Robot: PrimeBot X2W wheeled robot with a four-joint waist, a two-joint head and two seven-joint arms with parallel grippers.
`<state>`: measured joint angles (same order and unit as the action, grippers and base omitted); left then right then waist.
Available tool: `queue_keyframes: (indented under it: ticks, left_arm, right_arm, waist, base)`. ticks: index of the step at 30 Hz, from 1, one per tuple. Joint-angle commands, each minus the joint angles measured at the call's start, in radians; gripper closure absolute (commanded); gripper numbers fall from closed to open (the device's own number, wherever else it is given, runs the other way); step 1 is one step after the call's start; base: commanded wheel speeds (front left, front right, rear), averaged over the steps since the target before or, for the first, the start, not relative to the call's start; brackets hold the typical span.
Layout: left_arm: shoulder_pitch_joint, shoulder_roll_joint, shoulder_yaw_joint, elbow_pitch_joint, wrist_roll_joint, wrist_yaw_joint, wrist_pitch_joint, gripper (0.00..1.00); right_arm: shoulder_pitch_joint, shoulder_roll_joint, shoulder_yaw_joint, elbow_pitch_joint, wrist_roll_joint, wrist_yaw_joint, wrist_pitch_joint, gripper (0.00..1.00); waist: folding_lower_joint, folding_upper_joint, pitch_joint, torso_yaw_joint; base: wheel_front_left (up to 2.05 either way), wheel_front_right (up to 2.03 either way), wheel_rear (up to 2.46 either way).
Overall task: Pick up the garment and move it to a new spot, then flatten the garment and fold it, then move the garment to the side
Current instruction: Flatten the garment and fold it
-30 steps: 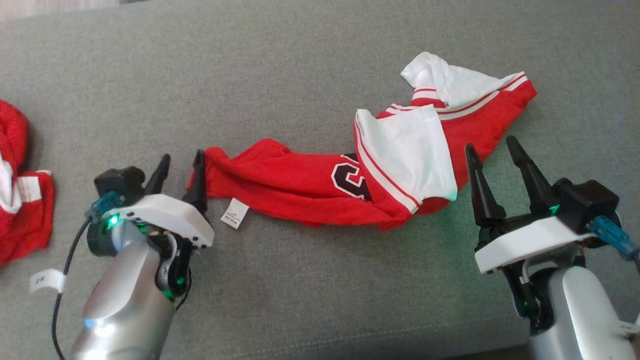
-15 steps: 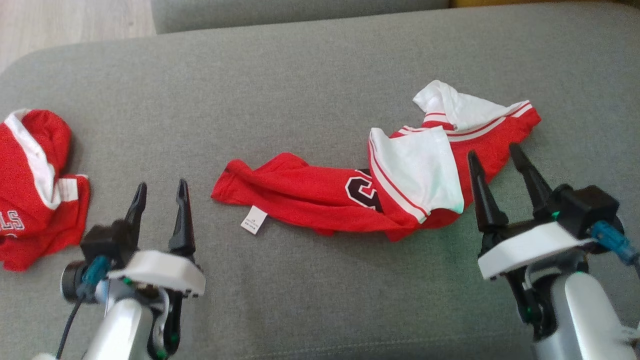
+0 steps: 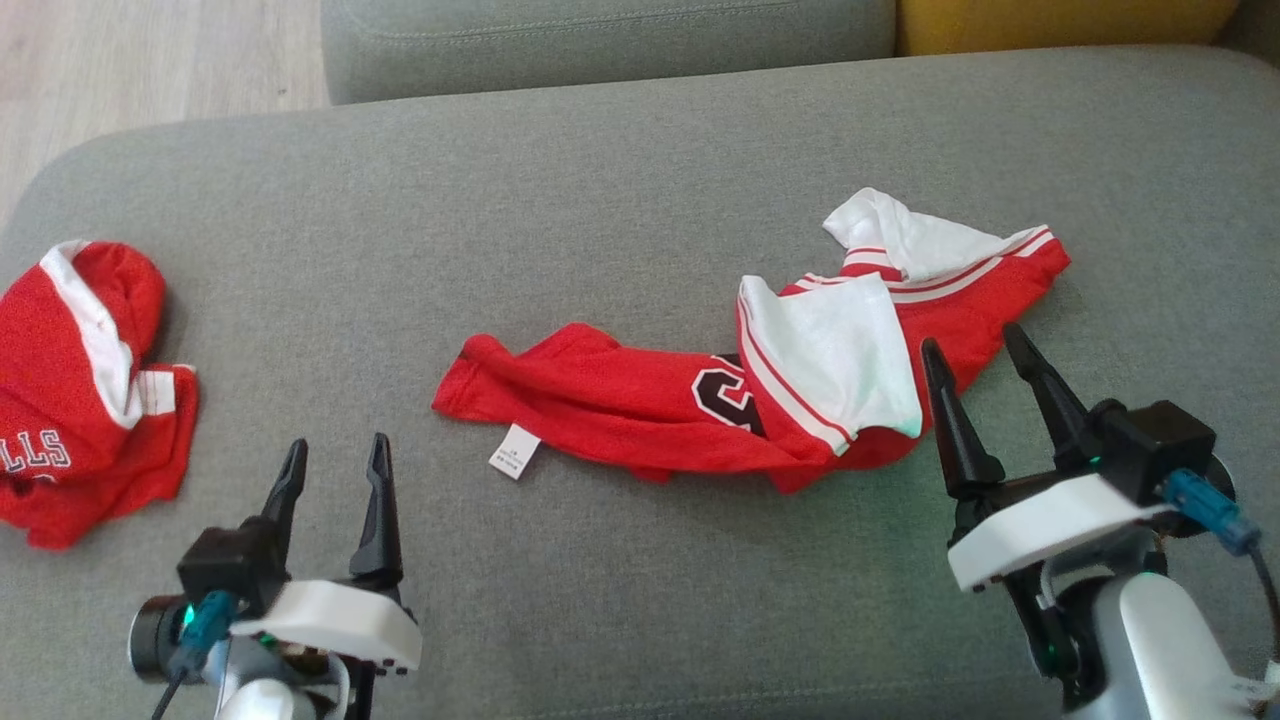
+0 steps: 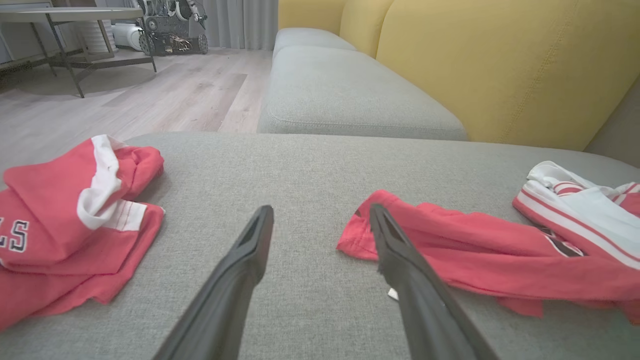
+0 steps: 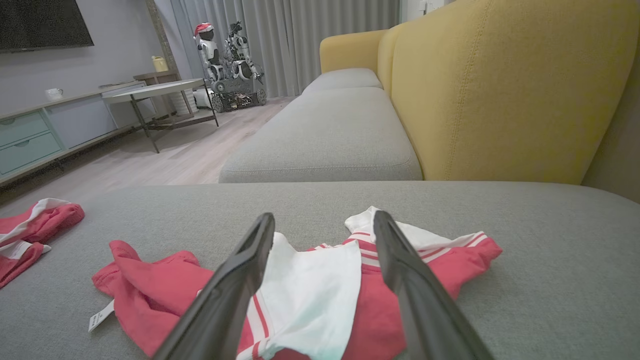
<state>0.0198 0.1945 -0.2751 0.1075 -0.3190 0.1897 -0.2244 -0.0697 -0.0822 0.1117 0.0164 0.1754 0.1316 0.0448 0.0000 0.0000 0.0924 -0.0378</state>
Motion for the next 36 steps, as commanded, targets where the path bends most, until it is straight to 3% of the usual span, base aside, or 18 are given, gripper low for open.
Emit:
queue_keyframes:
  ticks: [1,15,24,36]
  left_arm:
    - [-0.027,0.022,0.036,-0.043,0.007,0.007,0.005,0.0]
    - [-0.044,0.03,0.029,-0.035,-0.007,-0.004,0.005,0.0]
    - [-0.216,0.01,-0.021,0.061,-0.058,-0.111,0.06,0.0]
    - [-0.433,-0.027,-0.042,0.468,-0.121,-0.229,0.076,0.0]
  right_arm:
    - [-0.012,-0.009,0.019,-0.04,-0.004,-0.001,0.001,0.0]
    - [-0.013,-0.002,0.015,-0.052,-0.004,-0.001,0.0,0.0]
    - [-0.037,0.005,0.02,-0.057,-0.001,-0.001,-0.006,0.0]
    - [-0.074,0.011,0.029,-0.038,0.008,-0.001,-0.024,0.0]
  waist:
    - [0.0,0.0,0.001,0.0]
    - [0.0,0.0,0.015,-0.001]
    - [0.0,0.0,0.084,-0.007]
    - [0.0,0.0,0.158,-0.038]
  base:
    - [0.0,0.0,0.0]
    - [0.0,0.0,0.0]
    - [0.0,0.0,0.0]
    - [0.0,0.0,0.0]
